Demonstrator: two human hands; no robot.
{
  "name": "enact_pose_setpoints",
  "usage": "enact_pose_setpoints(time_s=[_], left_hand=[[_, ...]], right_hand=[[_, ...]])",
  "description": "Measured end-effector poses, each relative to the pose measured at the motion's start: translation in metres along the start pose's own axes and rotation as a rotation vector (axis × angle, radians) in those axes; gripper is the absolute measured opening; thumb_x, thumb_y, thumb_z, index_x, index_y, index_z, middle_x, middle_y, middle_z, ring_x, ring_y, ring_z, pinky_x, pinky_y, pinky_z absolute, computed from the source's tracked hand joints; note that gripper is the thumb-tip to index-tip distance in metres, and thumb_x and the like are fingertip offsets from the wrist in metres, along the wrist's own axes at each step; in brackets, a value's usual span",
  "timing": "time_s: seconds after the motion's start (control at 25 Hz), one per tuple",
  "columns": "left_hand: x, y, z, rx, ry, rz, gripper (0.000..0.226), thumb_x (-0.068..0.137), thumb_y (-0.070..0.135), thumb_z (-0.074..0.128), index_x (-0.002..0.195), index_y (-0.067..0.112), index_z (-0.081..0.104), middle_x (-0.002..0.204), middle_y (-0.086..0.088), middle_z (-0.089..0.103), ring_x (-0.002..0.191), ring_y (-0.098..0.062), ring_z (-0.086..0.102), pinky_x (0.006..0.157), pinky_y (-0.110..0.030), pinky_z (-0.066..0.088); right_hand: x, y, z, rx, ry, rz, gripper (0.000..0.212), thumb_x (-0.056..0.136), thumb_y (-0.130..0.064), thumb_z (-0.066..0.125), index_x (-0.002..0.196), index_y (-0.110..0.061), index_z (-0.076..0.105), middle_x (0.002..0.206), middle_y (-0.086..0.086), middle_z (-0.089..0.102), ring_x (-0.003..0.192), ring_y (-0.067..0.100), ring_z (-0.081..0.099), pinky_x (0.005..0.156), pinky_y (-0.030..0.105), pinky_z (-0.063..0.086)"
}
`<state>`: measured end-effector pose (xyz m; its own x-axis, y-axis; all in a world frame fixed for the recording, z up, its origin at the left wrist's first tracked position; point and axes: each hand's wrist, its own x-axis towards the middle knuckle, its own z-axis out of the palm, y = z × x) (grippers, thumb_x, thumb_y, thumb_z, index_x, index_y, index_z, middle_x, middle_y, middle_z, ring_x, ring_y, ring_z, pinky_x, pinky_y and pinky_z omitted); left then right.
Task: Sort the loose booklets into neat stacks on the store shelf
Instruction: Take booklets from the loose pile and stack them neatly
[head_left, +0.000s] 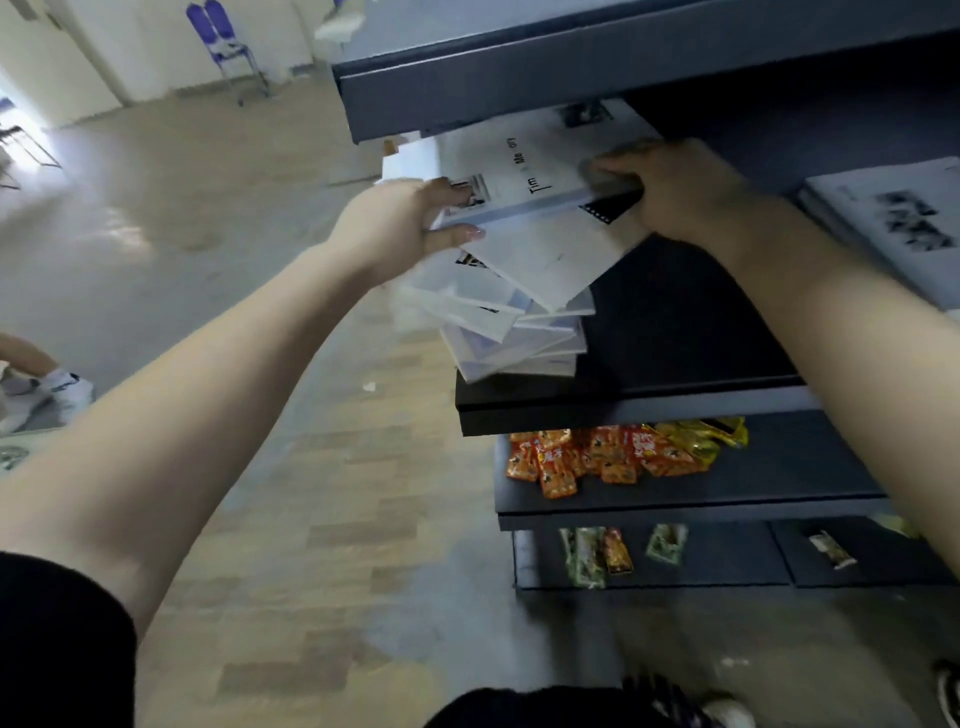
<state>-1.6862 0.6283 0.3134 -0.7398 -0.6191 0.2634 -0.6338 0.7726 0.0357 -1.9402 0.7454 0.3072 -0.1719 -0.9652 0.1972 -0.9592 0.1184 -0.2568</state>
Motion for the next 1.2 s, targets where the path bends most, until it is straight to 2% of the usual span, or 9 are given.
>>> enact_pose_setpoints(time_s=[0.12, 0.24, 0.4, 0.56, 0.68, 0.84, 1.0, 1.12, 1.2], left_hand=[[0.005, -0.002, -0.002, 0.007, -0.022, 0.022, 0.063, 0.083, 0.066, 0.05, 0.126, 0.021, 0.057, 0.13, -0.001, 0.059, 0.117, -0.03, 0.054, 0.1, -0.039, 0.037], [0.012, 0.027, 0.004, -0.016, -0.031, 0.049, 0.081, 0.069, 0.078, 0.036, 0.126, 0.024, 0.055, 0.131, 0.003, 0.058, 0.119, -0.025, 0.053, 0.105, -0.041, 0.035], [0.019, 0.075, 0.021, -0.185, -0.031, 0.194, 0.067, 0.075, 0.062, 0.048, 0.13, 0.026, 0.051, 0.132, 0.006, 0.055, 0.121, -0.021, 0.05, 0.101, -0.038, 0.04], [0.03, 0.085, 0.022, -0.122, -0.022, 0.229, 0.058, 0.083, 0.045, 0.055, 0.135, 0.021, 0.047, 0.139, 0.0, 0.05, 0.124, -0.026, 0.047, 0.102, -0.039, 0.038], [0.031, 0.09, 0.021, 0.136, -0.043, 0.288, 0.05, 0.094, 0.031, 0.048, 0.14, 0.013, 0.039, 0.137, -0.012, 0.049, 0.118, -0.033, 0.051, 0.089, -0.042, 0.044], [0.023, 0.104, 0.014, 0.406, 0.09, 0.477, 0.038, 0.092, 0.006, 0.045, 0.129, 0.002, 0.039, 0.094, -0.022, 0.064, 0.077, -0.042, 0.062, 0.056, -0.042, 0.038], [0.002, 0.101, -0.008, 0.204, 0.005, 0.387, 0.037, 0.083, 0.012, 0.046, 0.12, 0.017, 0.048, 0.078, -0.015, 0.057, 0.077, -0.037, 0.056, 0.06, -0.038, 0.039], [-0.025, 0.078, -0.02, -0.082, -0.061, 0.397, 0.029, 0.075, 0.012, 0.049, 0.101, 0.02, 0.057, 0.088, -0.005, 0.067, 0.087, -0.03, 0.06, 0.074, -0.038, 0.049], [-0.041, 0.06, -0.023, -0.331, -0.067, 0.382, 0.023, 0.071, 0.003, 0.047, 0.089, 0.015, 0.056, 0.099, 0.0, 0.07, 0.1, -0.019, 0.064, 0.085, -0.027, 0.048]], right_hand=[[-0.003, -0.001, 0.004, -0.068, 0.023, 0.153, 0.05, 0.091, -0.01, 0.043, 0.138, -0.027, 0.044, 0.134, 0.022, 0.046, 0.119, 0.041, 0.042, 0.1, 0.044, 0.042], [-0.017, -0.013, 0.007, -0.118, 0.062, 0.265, 0.041, 0.092, -0.01, 0.041, 0.132, -0.011, 0.05, 0.125, 0.025, 0.048, 0.115, 0.04, 0.044, 0.094, 0.045, 0.047], [-0.048, -0.032, 0.008, -0.062, 0.128, 0.226, 0.044, 0.09, -0.006, 0.043, 0.132, -0.016, 0.051, 0.117, 0.023, 0.055, 0.109, 0.039, 0.049, 0.085, 0.04, 0.05], [-0.07, -0.033, 0.011, 0.109, 0.211, 0.215, 0.036, 0.086, -0.009, 0.04, 0.108, -0.019, 0.066, 0.099, 0.012, 0.064, 0.083, 0.026, 0.057, 0.072, 0.03, 0.049], [-0.087, -0.036, 0.017, 0.112, 0.276, 0.166, 0.047, 0.084, -0.007, 0.039, 0.123, -0.022, 0.061, 0.119, 0.01, 0.063, 0.108, 0.032, 0.055, 0.09, 0.038, 0.05], [-0.093, -0.032, 0.013, 0.137, 0.392, 0.188, 0.055, 0.086, -0.002, 0.042, 0.136, -0.023, 0.047, 0.135, 0.007, 0.051, 0.125, 0.03, 0.043, 0.1, 0.04, 0.044], [-0.089, -0.025, 0.014, 0.028, 0.378, 0.229, 0.051, 0.089, -0.012, 0.048, 0.139, -0.022, 0.042, 0.139, 0.008, 0.046, 0.124, 0.036, 0.036, 0.099, 0.045, 0.04], [-0.084, -0.031, 0.014, 0.008, 0.38, 0.142, 0.051, 0.086, -0.01, 0.048, 0.136, -0.022, 0.047, 0.141, 0.007, 0.044, 0.124, 0.037, 0.037, 0.098, 0.049, 0.039], [-0.08, -0.041, 0.015, -0.005, 0.316, 0.093, 0.054, 0.084, -0.009, 0.051, 0.135, -0.025, 0.048, 0.144, 0.004, 0.042, 0.128, 0.035, 0.035, 0.104, 0.047, 0.033]])
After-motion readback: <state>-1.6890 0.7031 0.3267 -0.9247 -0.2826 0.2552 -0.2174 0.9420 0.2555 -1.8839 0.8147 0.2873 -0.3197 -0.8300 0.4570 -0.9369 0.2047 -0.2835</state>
